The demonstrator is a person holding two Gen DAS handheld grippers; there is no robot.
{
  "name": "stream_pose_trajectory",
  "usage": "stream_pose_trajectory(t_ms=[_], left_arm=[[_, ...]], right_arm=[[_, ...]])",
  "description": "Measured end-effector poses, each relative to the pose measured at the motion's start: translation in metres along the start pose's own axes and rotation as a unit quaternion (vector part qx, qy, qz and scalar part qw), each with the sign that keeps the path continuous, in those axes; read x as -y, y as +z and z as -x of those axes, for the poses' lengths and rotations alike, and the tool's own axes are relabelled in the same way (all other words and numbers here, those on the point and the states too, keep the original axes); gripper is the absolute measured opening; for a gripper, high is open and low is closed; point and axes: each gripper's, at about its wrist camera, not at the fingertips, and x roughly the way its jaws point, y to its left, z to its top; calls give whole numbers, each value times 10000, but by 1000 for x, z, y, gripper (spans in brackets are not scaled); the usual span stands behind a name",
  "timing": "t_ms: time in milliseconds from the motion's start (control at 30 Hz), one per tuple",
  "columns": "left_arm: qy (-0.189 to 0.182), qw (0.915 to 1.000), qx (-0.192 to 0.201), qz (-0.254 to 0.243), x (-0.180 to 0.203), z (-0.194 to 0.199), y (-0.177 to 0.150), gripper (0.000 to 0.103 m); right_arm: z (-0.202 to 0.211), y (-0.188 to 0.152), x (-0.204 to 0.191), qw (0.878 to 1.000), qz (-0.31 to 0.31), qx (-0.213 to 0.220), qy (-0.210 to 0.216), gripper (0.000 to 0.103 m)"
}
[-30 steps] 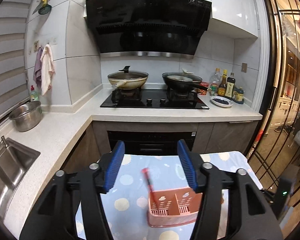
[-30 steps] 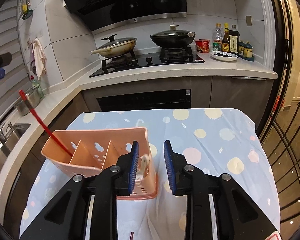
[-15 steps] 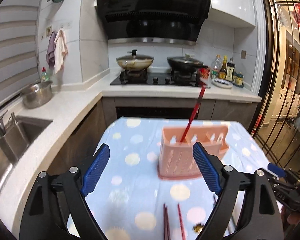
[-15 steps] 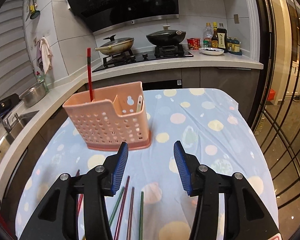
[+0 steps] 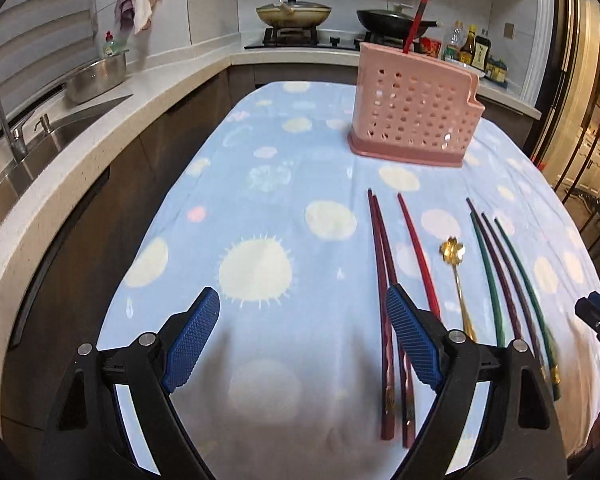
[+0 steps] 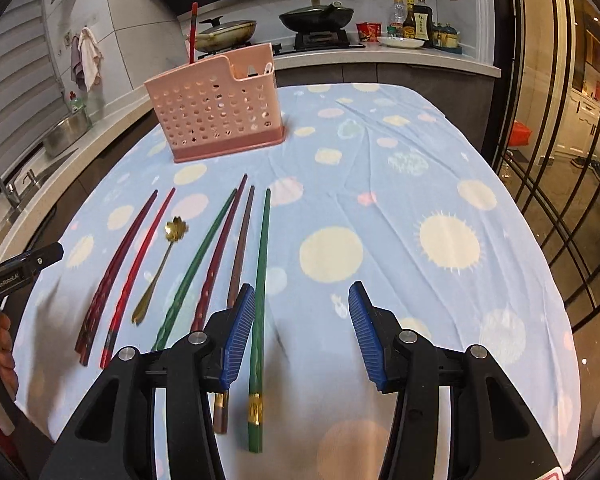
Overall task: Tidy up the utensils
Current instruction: 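Grasp a dark red chopstick with the left tool while the right tool grasps a green chopstick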
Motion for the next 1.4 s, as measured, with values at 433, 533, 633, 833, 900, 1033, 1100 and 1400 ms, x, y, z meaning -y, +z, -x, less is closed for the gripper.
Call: stream_pose_trajectory(t_ms=[433,533,633,833,900,1033,1100,1400], left_arm=[[-270,9982,-377,-367,21,5,-55,79],[-274,9979,-451,-366,20,2,-57,74],[-265,9976,-533,-356,20,-2,-59,68],[-280,9969,-606,-420,24,-7,-62,64],[-269,9969,-591,-450,25,-7,-62,62],[-301,9968,-593,-433,24,-7,-60,47],[-330,9968,-606,-402,22,-7,-58,38],[-415,9965,-642,-326,17,-9,-55,17]], right_arm=[[12,-39,-2,9998,-59,-173,6,48],[12,-41,-3,9998,-64,-204,31,48],[12,-42,-3,9997,-67,-213,46,48],[11,-43,-5,9997,-45,-231,77,48],[11,-43,-7,9997,-27,-237,87,48],[8,-44,-9,9995,14,-295,129,48],[7,-45,-11,9994,46,-318,133,45],[-3,-48,-22,9985,258,-459,158,22]])
